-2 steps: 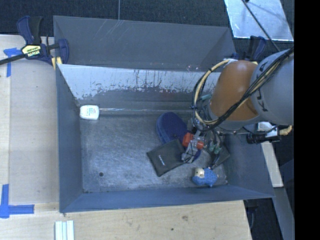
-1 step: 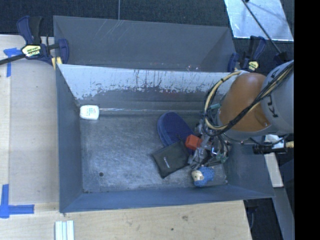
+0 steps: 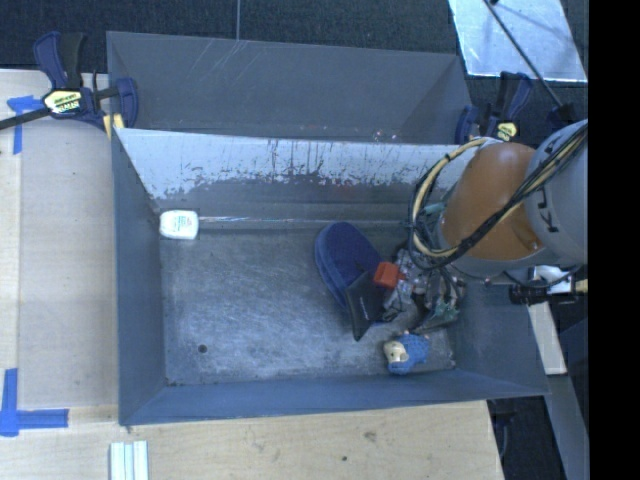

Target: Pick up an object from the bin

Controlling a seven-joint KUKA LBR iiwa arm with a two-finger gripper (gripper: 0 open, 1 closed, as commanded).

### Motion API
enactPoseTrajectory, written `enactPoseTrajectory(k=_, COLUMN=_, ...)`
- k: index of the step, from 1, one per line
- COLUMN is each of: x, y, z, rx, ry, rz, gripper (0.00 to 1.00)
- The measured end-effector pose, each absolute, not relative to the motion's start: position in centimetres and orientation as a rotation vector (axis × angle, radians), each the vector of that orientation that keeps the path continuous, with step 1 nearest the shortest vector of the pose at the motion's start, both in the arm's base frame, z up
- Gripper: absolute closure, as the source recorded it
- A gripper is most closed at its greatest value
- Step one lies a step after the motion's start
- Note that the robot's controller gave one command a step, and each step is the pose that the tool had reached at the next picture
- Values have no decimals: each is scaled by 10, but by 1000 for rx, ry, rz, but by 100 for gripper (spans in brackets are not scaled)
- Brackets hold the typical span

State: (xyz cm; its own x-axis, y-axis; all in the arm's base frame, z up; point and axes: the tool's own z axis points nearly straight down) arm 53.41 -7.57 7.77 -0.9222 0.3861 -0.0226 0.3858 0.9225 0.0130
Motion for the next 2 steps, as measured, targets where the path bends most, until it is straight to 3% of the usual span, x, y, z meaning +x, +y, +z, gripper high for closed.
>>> enactPoseTrajectory(k=1, x=541, y=-84, z=182, rx=569, ry=3077, rz=0, gripper=100)
enactPoseTrajectory(k=2, x=550, y=-68, z=269, rx=575, ry=3077, rz=2, gripper=100)
